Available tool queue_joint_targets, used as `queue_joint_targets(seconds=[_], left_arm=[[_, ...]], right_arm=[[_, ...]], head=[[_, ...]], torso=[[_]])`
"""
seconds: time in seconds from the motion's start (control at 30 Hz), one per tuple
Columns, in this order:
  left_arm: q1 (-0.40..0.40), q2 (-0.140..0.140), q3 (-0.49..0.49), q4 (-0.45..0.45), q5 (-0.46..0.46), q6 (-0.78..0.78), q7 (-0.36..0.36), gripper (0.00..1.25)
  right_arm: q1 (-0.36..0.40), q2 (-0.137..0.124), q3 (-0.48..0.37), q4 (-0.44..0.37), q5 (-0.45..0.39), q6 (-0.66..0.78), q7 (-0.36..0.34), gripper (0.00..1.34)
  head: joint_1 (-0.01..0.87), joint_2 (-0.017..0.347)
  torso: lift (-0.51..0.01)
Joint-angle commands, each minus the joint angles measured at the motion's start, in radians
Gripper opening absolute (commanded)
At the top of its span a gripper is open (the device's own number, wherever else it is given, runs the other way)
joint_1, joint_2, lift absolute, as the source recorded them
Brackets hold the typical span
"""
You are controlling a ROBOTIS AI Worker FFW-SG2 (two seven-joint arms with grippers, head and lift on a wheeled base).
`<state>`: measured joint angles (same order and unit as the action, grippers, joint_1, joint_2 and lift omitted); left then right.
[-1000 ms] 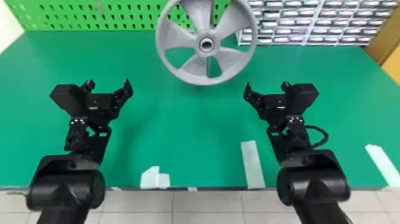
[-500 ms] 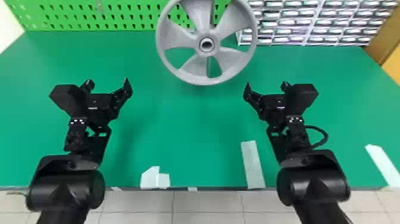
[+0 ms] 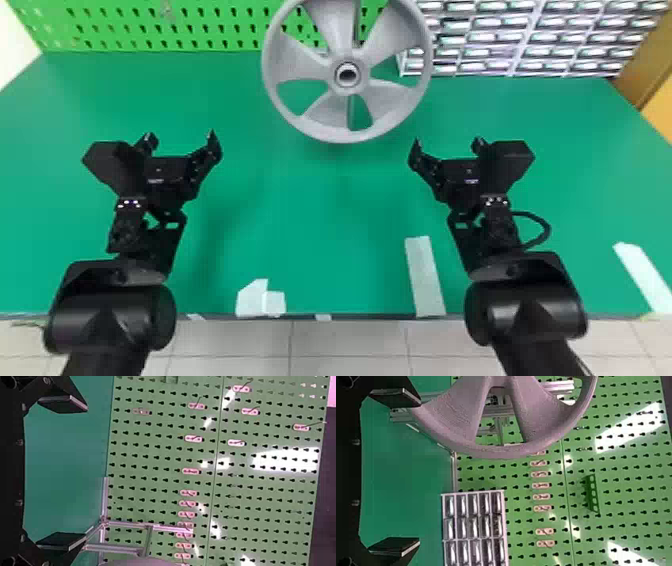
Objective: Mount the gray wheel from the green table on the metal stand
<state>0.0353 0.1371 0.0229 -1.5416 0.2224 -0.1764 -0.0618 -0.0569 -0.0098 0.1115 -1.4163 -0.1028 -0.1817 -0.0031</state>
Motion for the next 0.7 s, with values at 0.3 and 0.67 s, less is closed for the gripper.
queue_joint_targets(seconds=[0.3, 0.67], left_arm=[[-0.003, -0.001, -0.001, 0.0, 0.0, 0.0, -0.001, 1.1], [-0.002, 0.001, -0.001, 0.0, 0.002, 0.0, -0.001, 1.1]], right_arm=[[-0.003, 0.001, 0.0, 0.0, -0.005, 0.001, 0.0, 1.26], [-0.001, -0.002, 0.002, 0.0, -0.006, 0.001, 0.0, 1.26]], head=[[0.867, 0.052], [0.867, 0.052]], torso=[[-0.1], [-0.1]])
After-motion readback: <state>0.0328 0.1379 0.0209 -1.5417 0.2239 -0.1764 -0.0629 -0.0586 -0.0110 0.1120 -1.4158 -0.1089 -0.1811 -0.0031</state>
